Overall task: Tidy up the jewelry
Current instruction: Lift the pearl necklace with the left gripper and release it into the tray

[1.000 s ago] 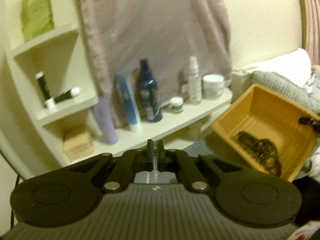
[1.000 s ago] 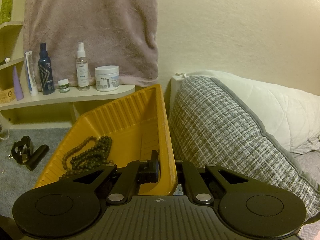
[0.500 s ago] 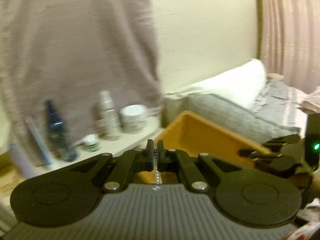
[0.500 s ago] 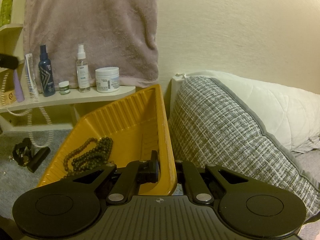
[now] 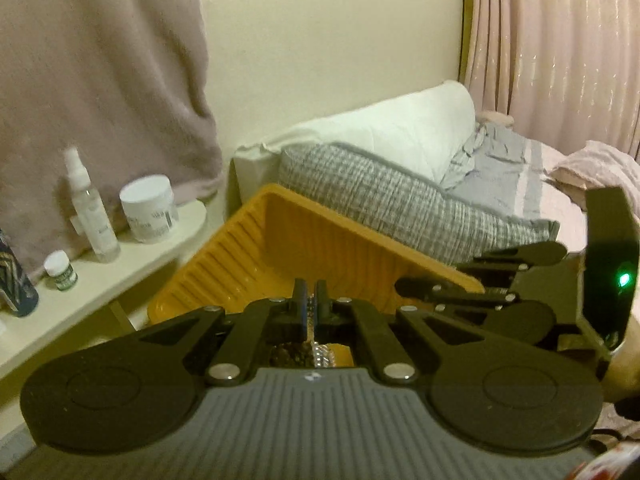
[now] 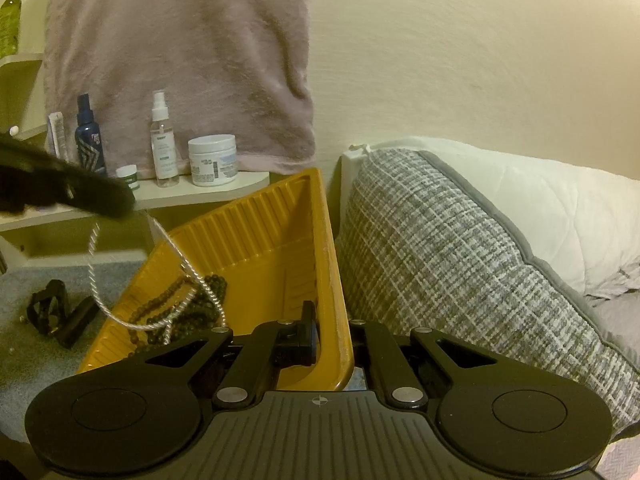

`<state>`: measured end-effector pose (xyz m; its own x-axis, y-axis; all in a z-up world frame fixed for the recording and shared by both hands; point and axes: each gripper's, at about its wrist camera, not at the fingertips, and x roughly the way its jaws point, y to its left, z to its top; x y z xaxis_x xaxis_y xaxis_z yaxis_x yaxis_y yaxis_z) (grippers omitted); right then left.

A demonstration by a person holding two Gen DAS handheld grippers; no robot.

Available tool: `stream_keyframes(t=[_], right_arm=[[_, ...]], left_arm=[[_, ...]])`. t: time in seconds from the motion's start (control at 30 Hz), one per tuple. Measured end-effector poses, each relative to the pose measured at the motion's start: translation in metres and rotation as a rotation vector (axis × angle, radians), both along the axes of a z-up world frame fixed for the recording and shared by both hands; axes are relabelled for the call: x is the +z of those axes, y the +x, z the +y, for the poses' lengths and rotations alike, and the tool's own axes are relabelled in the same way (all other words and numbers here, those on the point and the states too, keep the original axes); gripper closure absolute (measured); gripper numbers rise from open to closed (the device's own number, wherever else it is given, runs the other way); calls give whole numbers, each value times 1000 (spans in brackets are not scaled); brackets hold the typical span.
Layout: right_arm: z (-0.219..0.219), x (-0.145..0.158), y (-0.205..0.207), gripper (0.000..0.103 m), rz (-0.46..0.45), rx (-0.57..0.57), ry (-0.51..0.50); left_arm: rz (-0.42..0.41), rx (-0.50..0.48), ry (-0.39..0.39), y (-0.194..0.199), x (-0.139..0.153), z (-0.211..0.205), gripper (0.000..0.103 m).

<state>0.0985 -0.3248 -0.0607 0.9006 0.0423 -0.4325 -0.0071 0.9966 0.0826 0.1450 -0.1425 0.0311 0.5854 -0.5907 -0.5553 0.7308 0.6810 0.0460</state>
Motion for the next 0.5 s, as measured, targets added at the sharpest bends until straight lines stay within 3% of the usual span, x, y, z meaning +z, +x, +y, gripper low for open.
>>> stream_keyframes(t=[0.37, 0.5], right_arm=[[-1, 0, -1, 98, 2, -4, 4], [0, 0, -1, 98, 2, -4, 4]], left_arm=[[65, 24, 31, 16, -25, 2, 101], [77, 41, 29, 17, -28, 7, 95]])
